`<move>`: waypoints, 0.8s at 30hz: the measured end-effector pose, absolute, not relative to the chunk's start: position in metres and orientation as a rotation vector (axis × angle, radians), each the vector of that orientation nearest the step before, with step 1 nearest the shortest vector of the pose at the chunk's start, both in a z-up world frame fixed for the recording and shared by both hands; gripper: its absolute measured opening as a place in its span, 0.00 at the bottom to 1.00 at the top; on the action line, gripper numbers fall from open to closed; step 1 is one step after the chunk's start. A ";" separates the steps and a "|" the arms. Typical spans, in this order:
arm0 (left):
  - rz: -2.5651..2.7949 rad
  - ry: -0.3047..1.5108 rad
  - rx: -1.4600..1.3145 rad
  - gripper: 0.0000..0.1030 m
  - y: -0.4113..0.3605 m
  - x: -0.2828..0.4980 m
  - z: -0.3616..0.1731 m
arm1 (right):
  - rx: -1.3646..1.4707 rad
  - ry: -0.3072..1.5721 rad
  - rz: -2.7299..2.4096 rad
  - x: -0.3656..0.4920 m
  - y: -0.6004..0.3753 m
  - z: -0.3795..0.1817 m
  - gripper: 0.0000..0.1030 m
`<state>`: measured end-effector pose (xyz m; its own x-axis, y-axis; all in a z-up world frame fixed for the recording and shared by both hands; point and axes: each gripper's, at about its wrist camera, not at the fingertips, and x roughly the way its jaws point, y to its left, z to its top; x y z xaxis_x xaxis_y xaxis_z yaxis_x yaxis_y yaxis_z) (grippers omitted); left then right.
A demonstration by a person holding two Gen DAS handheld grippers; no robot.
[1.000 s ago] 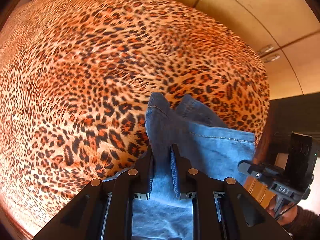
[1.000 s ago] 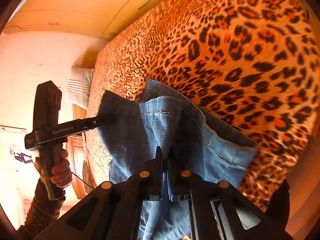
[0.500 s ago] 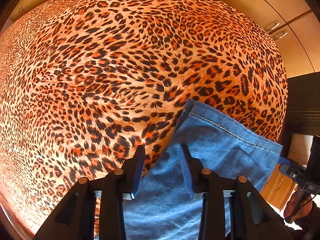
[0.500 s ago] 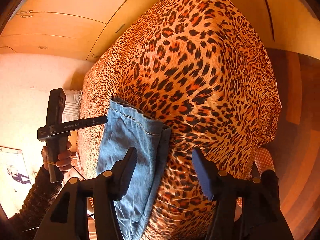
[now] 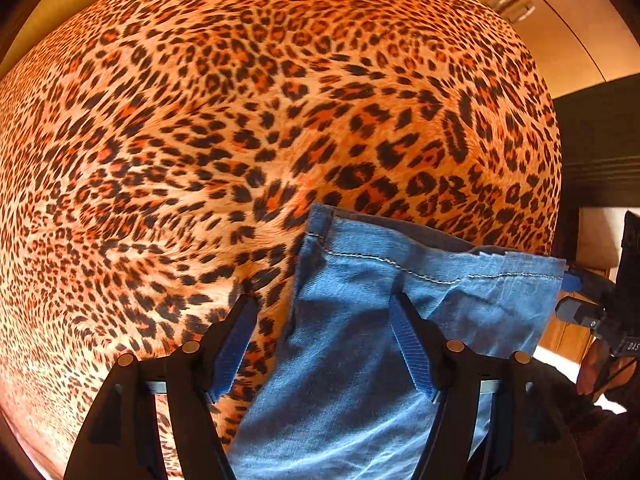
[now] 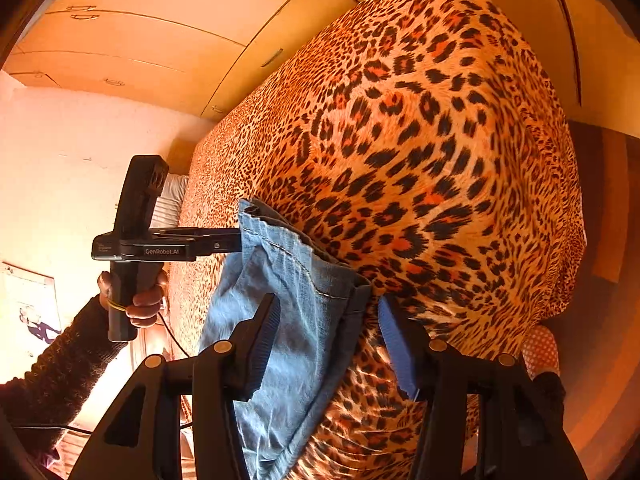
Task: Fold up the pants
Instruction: 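Lower the folded jeans onto the bed with both tools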
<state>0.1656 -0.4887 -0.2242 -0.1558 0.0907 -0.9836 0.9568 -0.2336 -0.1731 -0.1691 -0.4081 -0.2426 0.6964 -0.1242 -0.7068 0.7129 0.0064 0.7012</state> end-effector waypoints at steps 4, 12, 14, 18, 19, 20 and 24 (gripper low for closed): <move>-1.521 1.150 1.453 0.69 -0.491 0.151 -0.229 | 1.439 0.534 -0.646 -0.154 -0.407 -0.247 0.52; -1.551 1.187 1.474 0.62 -0.502 0.146 -0.231 | 1.560 0.430 -0.568 -0.158 -0.408 -0.265 0.51; -1.593 1.232 1.467 0.45 -0.503 0.145 -0.227 | 1.569 0.421 -0.559 -0.157 -0.409 -0.267 0.51; -1.593 1.254 1.434 0.24 -0.503 0.152 -0.226 | 1.589 0.387 -0.538 -0.160 -0.410 -0.272 0.50; -1.582 1.284 1.399 0.22 -0.502 0.156 -0.225 | 1.598 0.370 -0.530 -0.162 -0.410 -0.276 0.50; -1.573 1.302 1.368 0.21 -0.501 0.160 -0.225 | 1.609 0.354 -0.525 -0.164 -0.410 -0.278 0.50; -1.589 1.330 1.271 0.10 -0.487 0.162 -0.216 | 1.613 0.377 -0.507 -0.148 -0.416 -0.283 0.17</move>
